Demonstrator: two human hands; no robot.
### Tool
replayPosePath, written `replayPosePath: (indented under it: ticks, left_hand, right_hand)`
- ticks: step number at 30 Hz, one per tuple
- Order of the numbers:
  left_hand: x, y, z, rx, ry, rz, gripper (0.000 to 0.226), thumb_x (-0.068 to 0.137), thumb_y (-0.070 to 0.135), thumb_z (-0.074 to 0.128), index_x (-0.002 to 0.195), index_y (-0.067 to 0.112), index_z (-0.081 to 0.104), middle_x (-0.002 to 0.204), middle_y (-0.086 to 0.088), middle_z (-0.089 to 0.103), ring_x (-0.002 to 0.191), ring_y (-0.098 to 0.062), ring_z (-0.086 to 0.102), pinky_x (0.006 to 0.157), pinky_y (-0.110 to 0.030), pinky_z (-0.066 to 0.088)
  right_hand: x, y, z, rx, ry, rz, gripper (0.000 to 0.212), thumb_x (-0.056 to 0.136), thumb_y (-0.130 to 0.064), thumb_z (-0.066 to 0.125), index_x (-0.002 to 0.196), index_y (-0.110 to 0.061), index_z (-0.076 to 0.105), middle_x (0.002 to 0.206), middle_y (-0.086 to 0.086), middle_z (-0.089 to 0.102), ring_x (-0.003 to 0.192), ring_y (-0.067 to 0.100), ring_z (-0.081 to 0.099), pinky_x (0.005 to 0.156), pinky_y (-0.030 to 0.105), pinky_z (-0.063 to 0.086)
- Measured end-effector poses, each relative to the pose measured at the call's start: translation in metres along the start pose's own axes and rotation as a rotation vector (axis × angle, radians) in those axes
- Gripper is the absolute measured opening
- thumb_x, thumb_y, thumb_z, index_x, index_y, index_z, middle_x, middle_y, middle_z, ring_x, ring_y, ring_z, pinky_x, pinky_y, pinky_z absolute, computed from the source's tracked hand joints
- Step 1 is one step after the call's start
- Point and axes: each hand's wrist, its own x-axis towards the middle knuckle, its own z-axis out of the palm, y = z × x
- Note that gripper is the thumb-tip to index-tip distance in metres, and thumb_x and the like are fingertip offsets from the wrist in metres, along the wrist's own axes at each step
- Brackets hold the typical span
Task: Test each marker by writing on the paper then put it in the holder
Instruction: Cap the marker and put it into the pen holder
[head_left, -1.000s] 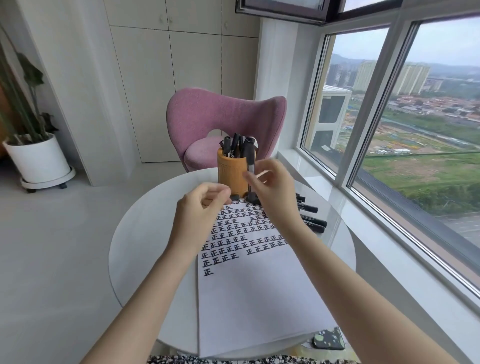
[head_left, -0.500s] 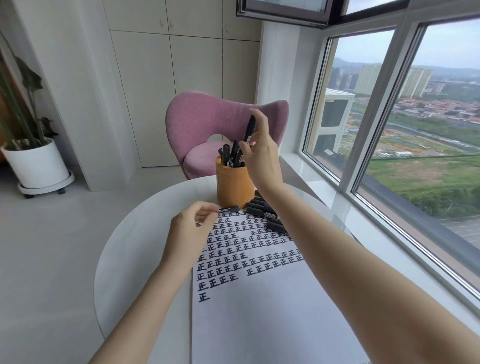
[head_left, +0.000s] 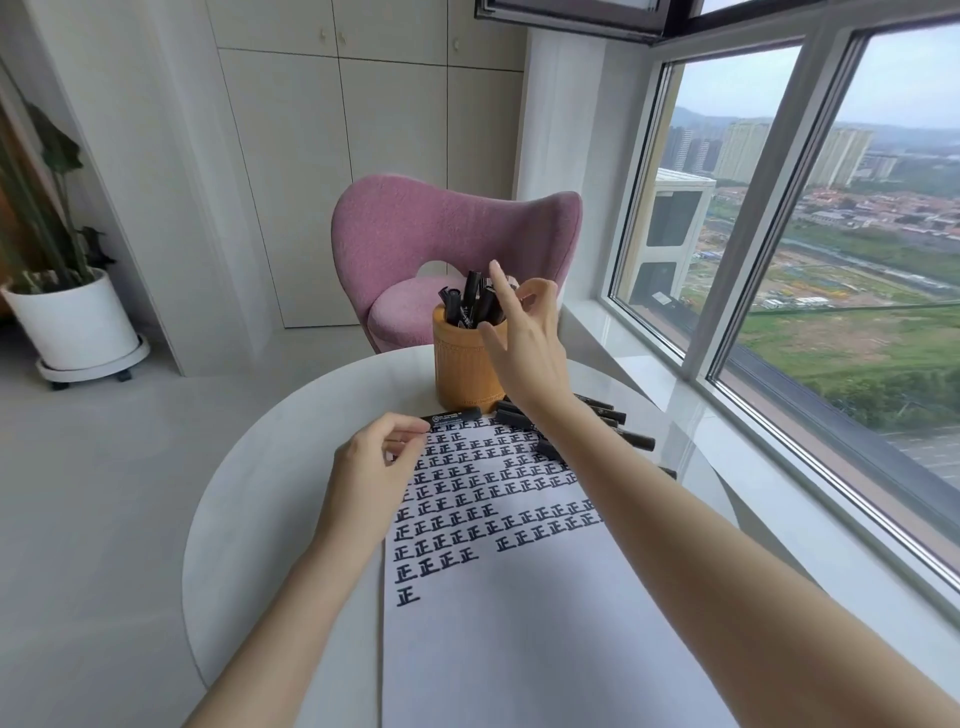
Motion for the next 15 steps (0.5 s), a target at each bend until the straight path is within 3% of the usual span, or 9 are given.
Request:
replayPosePath:
  ticks: [2, 6, 10, 15]
  left_hand:
    - [-0.003, 0.0, 0.0, -0.005, -0.003, 0.005, 0.013, 0.09, 0.016, 0.06, 0.1, 0.017, 0.068, 0.096, 0.006, 0.068, 0.089, -0.006, 0.06, 0.068, -0.004, 0.041]
    - [-0.013, -0.002, 0.0, -0.022, -0.015, 0.012, 0.012, 0.089, 0.015, 0.06, 0.097, 0.021, 0.068, 0.095, 0.01, 0.067, 0.089, -0.002, 0.059, 0.068, 0.0, 0.04]
    - [-0.022, -0.005, 0.001, -0.039, -0.03, -0.003, 0.013, 0.088, 0.013, 0.061, 0.095, 0.021, 0.069, 0.093, 0.011, 0.068, 0.088, -0.006, 0.061, 0.069, 0.0, 0.04]
    - [-0.029, -0.005, -0.001, -0.047, -0.037, 0.001, 0.013, 0.088, 0.012, 0.062, 0.094, 0.021, 0.069, 0.092, 0.01, 0.069, 0.086, -0.01, 0.062, 0.069, -0.001, 0.041]
  right_hand:
    - [-0.01, 0.004, -0.003, 0.07, 0.059, 0.004, 0.05, 0.093, -0.016, 0.051, 0.141, -0.022, 0.041, 0.126, 0.009, 0.038, 0.114, 0.026, 0.048, 0.066, 0.031, 0.045]
    - [-0.046, 0.014, -0.02, 0.051, 0.088, 0.05, 0.02, 0.092, -0.014, 0.057, 0.112, -0.013, 0.062, 0.112, 0.005, 0.051, 0.089, 0.021, 0.057, 0.065, 0.036, 0.05]
    - [-0.09, 0.028, -0.035, 0.063, 0.012, 0.14, 0.011, 0.088, -0.012, 0.062, 0.098, -0.013, 0.068, 0.101, 0.001, 0.057, 0.099, 0.02, 0.05, 0.075, 0.032, 0.044]
    - [-0.123, 0.052, -0.054, -0.11, -0.102, 0.192, 0.017, 0.087, -0.015, 0.065, 0.104, -0.014, 0.067, 0.108, 0.002, 0.06, 0.105, 0.024, 0.047, 0.082, 0.031, 0.037]
